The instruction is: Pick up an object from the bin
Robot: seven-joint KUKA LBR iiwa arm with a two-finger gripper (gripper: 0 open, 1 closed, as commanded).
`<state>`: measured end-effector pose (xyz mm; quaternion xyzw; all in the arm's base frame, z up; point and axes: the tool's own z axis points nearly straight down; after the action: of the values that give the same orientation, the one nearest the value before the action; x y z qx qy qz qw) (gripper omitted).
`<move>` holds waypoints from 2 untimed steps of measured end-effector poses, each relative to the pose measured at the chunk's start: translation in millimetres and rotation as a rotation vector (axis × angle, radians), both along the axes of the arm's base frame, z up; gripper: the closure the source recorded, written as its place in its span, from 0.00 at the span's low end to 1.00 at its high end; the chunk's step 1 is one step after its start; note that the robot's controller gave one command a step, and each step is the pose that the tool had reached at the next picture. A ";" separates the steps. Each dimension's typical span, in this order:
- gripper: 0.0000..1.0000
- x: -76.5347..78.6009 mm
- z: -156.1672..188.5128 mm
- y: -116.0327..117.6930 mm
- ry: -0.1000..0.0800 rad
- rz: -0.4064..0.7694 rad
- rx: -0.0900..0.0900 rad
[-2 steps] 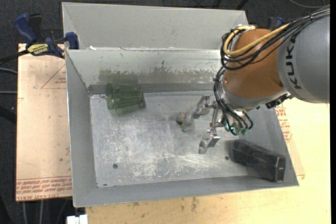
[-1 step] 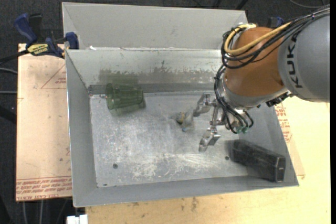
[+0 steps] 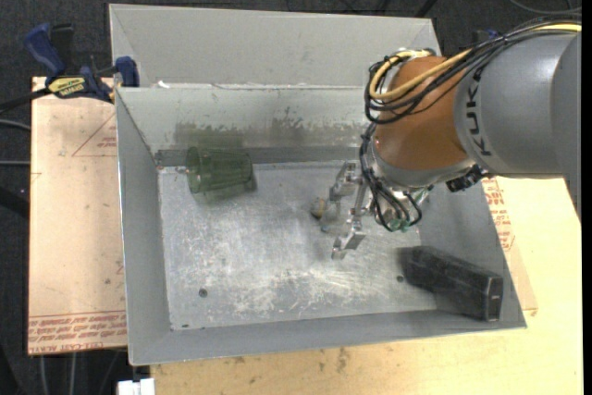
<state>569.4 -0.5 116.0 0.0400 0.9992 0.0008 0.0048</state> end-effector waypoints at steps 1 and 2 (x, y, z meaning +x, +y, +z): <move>0.00 26.9 -1.0 -5.7 -0.005 -0.038 -0.001; 0.00 34.2 17.9 -5.5 0.004 -0.032 0.000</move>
Offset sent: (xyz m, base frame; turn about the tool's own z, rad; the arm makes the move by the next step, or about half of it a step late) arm 0.0206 -0.0100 -0.0101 -0.0206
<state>603.6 -6.0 133.9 0.0561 0.9984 0.0004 0.0027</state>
